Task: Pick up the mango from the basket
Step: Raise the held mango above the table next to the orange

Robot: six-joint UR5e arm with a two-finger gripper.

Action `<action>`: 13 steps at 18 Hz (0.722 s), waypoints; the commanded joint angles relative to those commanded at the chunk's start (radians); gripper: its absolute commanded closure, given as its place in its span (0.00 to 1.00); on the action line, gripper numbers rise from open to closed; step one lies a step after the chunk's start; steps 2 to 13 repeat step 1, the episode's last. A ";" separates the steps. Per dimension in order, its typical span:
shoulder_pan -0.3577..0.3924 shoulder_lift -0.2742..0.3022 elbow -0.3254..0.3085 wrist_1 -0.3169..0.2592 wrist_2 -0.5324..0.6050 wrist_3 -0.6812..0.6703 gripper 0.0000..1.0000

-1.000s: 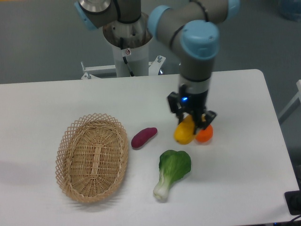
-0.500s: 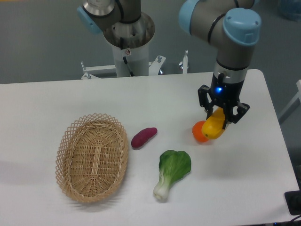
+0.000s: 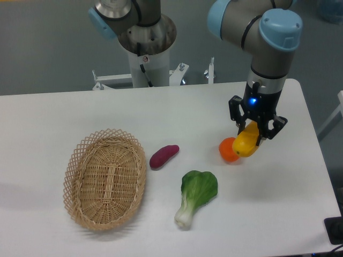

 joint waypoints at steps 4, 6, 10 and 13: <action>0.000 0.000 0.002 0.000 0.000 0.000 0.57; 0.000 0.000 0.002 0.000 0.000 0.000 0.57; 0.000 0.000 0.002 0.000 0.000 0.000 0.57; 0.000 0.000 0.002 0.000 0.000 0.000 0.57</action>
